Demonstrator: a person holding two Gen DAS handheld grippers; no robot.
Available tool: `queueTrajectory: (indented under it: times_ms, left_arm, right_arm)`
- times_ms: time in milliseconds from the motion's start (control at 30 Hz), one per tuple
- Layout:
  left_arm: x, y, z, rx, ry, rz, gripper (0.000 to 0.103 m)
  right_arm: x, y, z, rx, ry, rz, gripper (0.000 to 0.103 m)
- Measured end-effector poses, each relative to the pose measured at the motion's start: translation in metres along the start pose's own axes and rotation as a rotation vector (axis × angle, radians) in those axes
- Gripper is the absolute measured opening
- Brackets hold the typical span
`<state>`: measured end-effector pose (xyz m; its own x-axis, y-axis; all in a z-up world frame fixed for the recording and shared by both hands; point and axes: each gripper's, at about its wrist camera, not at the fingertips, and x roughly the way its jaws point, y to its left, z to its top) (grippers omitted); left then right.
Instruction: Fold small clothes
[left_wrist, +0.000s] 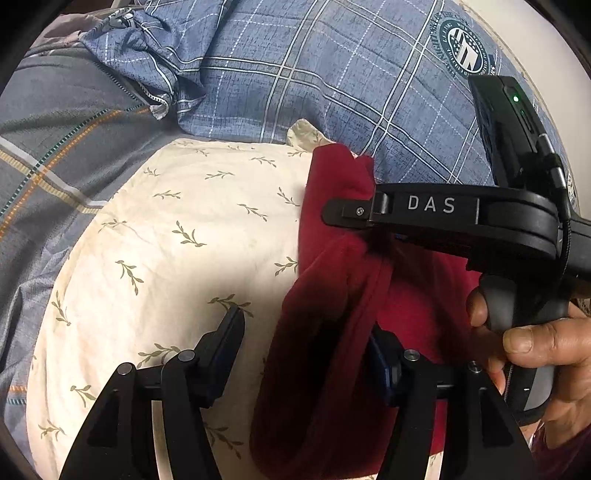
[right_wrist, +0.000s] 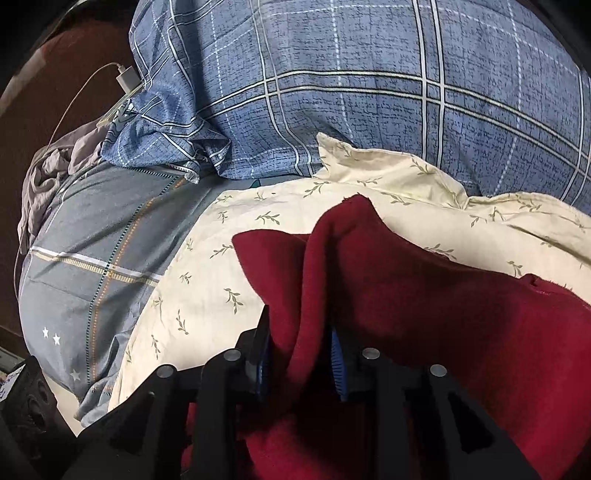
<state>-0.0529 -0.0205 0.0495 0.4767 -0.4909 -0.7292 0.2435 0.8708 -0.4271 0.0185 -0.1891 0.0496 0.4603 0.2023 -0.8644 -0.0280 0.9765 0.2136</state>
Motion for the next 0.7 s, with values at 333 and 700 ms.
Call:
queueTrajectory:
  times_ms: [333, 700]
  left_arm:
    - [0.003, -0.002, -0.001, 0.011, 0.001, 0.013, 0.059]
    - [0.003, 0.0, 0.0, 0.004, 0.006, 0.012, 0.056]
  right_arm:
    - [0.011, 0.018, 0.004, -0.047, -0.007, -0.087, 0.048]
    - [-0.001, 0.013, -0.003, -0.071, -0.039, -0.061, 0.025]
